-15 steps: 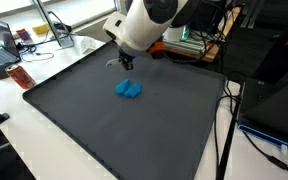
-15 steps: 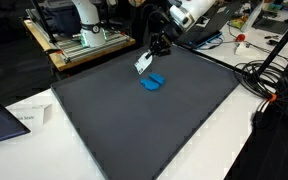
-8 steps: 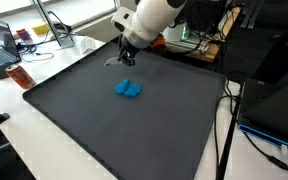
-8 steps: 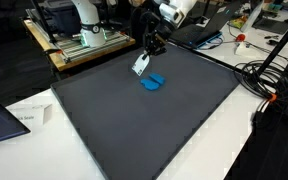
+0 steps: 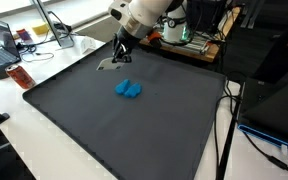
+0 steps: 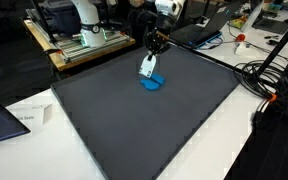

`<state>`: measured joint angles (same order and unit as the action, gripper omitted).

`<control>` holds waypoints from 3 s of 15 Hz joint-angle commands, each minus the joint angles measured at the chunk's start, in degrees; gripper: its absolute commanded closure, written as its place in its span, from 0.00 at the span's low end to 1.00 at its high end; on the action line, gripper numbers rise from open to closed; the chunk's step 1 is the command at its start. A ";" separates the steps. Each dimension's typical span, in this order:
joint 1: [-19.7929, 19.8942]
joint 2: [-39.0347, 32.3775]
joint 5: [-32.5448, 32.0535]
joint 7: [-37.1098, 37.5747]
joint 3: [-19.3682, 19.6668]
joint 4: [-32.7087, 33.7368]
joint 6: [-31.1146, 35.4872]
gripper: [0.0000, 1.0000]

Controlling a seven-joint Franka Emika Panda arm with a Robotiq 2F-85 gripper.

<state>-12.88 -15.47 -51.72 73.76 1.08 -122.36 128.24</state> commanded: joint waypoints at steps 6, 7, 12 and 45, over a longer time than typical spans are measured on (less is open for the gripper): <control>4.10 3.57 -4.30 1.74 -0.27 -6.56 15.78 0.99; 4.05 3.63 -4.71 1.92 -0.29 -7.10 16.39 0.99; 3.76 4.52 -10.49 7.24 -0.02 -10.03 20.27 0.99; 4.14 -0.78 -48.94 43.59 1.96 -9.65 36.50 0.99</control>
<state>-9.31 -15.06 -96.73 112.67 2.94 -132.93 162.30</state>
